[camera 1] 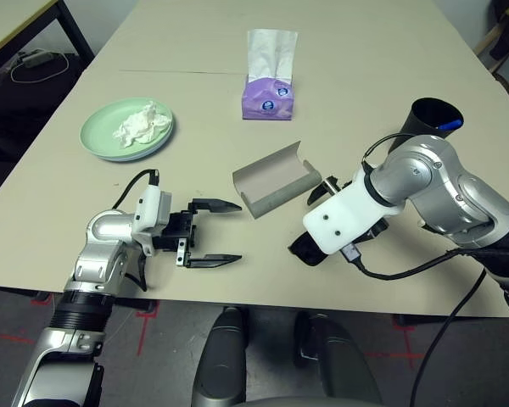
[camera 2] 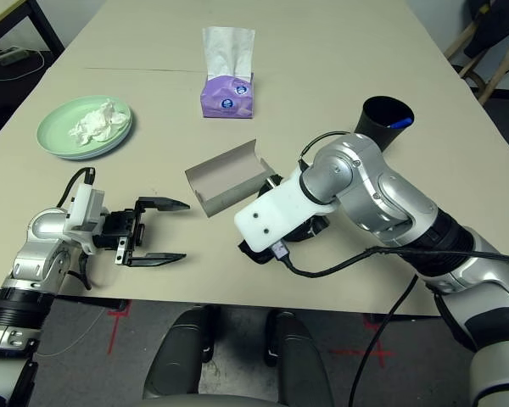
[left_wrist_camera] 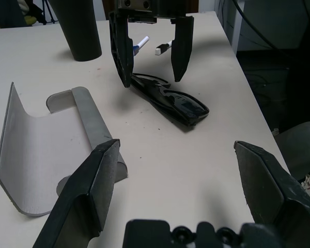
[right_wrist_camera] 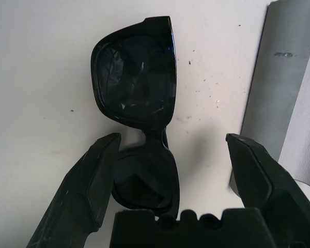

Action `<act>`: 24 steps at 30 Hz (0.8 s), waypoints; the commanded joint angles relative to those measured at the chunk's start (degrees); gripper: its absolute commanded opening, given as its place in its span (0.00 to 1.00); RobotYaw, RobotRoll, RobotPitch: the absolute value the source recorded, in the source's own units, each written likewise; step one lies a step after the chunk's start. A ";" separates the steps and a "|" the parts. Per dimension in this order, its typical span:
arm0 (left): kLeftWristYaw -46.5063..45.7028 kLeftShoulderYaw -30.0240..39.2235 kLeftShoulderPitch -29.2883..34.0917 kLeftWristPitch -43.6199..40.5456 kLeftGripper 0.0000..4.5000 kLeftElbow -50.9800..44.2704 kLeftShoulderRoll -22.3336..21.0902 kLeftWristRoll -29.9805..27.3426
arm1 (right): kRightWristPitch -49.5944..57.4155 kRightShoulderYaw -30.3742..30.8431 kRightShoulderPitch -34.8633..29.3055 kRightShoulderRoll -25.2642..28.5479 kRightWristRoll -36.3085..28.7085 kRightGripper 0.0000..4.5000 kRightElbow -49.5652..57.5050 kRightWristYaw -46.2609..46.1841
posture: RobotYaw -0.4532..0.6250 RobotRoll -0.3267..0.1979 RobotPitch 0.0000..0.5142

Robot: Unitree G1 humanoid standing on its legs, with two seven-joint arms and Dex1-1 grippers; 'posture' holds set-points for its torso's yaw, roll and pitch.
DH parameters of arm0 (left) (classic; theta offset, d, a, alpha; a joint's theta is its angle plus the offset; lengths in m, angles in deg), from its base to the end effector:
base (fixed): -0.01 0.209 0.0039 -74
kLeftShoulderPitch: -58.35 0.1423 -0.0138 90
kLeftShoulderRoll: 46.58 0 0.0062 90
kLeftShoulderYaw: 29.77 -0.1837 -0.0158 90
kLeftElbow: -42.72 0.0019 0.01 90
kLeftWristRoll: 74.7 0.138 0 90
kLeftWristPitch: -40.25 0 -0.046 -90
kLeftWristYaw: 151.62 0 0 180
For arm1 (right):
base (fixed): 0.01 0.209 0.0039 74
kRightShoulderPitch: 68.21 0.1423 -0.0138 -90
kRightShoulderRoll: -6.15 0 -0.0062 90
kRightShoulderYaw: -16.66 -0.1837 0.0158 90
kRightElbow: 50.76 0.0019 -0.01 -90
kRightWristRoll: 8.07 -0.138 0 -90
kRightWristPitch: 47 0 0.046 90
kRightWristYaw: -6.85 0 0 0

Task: Organize and tidy the items on the table.

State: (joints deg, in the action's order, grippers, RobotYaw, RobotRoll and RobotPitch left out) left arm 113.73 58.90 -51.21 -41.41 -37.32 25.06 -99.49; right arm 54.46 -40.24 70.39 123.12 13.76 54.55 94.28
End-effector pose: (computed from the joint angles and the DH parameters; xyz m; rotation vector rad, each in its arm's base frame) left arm 0.2622 0.2480 0.1327 0.3686 -0.1353 -1.4854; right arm 0.2609 -0.1210 0.2412 -1.6513 0.2872 1.4703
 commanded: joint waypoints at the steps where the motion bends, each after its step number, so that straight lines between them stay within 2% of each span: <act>1: 0.28 -1.02 -0.07 0.88 0.99 -0.37 -0.17 0.81 | -0.82 0.97 -1.16 0.02 0.43 1.00 -0.21 0.31 | 0.61 0.62 0.35; 24: -0.03 -0.98 -0.13 1.13 0.99 -0.17 -0.13 1.15 | -4.65 0.37 -2.39 -1.28 1.93 1.00 -3.12 -1.31 | 0.62 0.62 0.33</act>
State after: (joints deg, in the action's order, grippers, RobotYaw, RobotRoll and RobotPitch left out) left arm 113.62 58.90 -51.41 -41.39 -37.32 25.05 -99.31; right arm 50.28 -40.11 68.37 121.95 15.68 51.47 93.06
